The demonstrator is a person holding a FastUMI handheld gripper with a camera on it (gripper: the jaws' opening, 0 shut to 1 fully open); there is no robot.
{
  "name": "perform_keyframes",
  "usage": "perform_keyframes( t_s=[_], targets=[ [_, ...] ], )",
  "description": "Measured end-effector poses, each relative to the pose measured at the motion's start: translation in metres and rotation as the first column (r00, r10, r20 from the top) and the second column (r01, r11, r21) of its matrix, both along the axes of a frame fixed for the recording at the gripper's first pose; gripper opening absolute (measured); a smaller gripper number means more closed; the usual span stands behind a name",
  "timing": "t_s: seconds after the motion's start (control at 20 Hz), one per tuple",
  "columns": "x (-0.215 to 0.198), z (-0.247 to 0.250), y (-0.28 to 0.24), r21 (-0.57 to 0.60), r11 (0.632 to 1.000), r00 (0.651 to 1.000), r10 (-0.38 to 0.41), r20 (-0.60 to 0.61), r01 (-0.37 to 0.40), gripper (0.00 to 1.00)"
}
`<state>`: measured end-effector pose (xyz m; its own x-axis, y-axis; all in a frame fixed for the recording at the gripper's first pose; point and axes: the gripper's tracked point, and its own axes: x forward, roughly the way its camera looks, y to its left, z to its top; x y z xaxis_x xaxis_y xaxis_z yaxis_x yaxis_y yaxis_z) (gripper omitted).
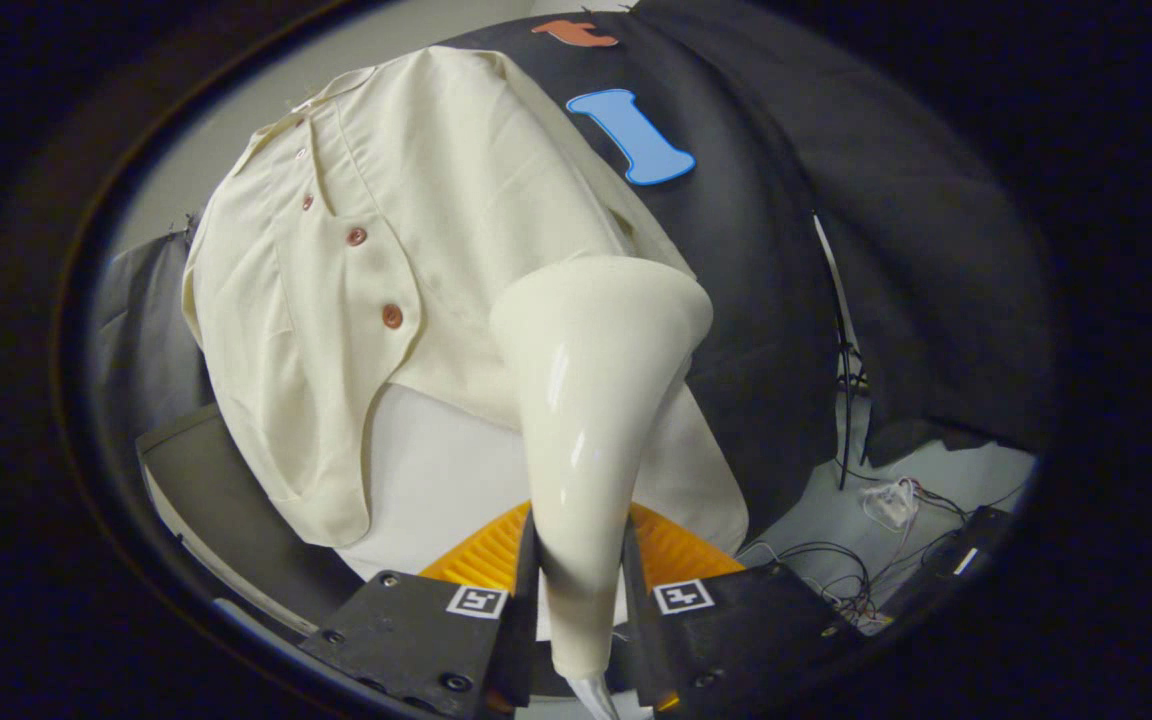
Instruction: Iron the clothes twice with a garment steamer, once on the left side and once on the right side.
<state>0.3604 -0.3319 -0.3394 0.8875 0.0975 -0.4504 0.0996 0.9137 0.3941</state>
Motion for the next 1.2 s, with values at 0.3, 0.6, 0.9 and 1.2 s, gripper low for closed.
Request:
perform_keyframes(
  t_s=[0.3, 0.6, 0.9, 1.2],
  targets=[
    [-0.021, -0.014, -0.003, 0.026, 0.999, 1.0, -0.027, -0.015, 0.027, 0.39],
    [-0.05, 0.032, 0.011, -0.009, 1.0, 0.998, -0.029, 0.059, 0.029, 0.39],
    [-0.087, 0.101, 0.051, -0.03, 0.999, 0.987, -0.013, 0.158, 0.018, 0.39],
    [-0.14, 0.158, 0.117, -0.151, 0.988, 0.952, 0.025, 0.305, 0.022, 0.38]
  ],
)
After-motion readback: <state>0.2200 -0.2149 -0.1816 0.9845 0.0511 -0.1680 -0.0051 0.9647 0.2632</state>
